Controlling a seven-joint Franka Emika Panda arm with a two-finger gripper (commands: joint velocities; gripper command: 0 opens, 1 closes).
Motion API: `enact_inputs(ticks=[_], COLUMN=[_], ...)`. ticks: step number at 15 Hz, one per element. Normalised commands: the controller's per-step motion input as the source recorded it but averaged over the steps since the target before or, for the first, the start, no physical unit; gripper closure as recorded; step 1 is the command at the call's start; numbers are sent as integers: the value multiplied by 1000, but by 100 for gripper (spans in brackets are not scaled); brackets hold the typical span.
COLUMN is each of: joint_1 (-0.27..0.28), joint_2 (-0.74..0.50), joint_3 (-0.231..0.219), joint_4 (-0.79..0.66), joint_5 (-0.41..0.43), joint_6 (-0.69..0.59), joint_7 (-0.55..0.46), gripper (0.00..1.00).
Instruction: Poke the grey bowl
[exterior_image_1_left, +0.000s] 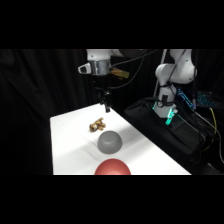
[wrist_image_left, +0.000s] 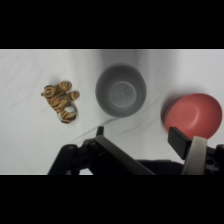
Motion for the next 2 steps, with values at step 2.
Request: enact_inputs(ticks=[2], joint_1=[28], joint_2=[-108], joint_3=[18], joint_4=[82], joint_5=[-100], joint_6=[-218], joint_7=[127], gripper=[0])
